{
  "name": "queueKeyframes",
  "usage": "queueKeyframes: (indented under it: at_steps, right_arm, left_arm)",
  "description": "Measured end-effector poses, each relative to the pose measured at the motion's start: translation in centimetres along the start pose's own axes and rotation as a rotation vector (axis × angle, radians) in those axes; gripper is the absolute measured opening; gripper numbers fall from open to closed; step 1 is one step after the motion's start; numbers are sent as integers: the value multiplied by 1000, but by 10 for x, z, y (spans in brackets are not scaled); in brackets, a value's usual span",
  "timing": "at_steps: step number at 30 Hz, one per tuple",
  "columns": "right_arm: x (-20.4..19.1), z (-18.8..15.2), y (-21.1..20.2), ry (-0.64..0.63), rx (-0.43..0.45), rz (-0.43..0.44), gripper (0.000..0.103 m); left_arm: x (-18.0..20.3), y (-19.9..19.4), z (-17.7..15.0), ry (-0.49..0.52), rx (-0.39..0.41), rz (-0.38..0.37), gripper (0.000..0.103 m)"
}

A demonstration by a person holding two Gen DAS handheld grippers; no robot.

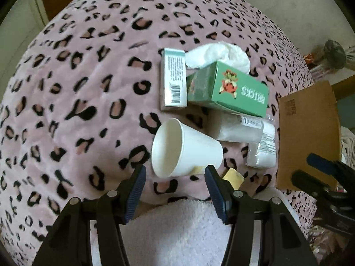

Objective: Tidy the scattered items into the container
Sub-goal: 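Grasp the white paper cup with the left gripper while the right grasps the bag of pads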

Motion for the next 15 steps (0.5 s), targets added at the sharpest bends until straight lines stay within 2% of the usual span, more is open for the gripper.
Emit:
queueKeyframes:
  at_steps: [10,15]
  right_arm:
    - [25,6,75,58,-89,-88,73]
    - [35,4,100,94,-118,-85,73]
  left_arm:
    - [7,31,5,56,-24,-30,56]
    - [13,42,8,62,-31,-55,55]
Point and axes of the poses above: each gripper's, at about its wrist camera, not at the fingertips, and y roughly the way its jaws point, x to its right, z to its top, the point moved 8 cm from there along y, roughly the way its jaws point, and after that the axes turned 2 degrees about x, right-handed, at the moved point
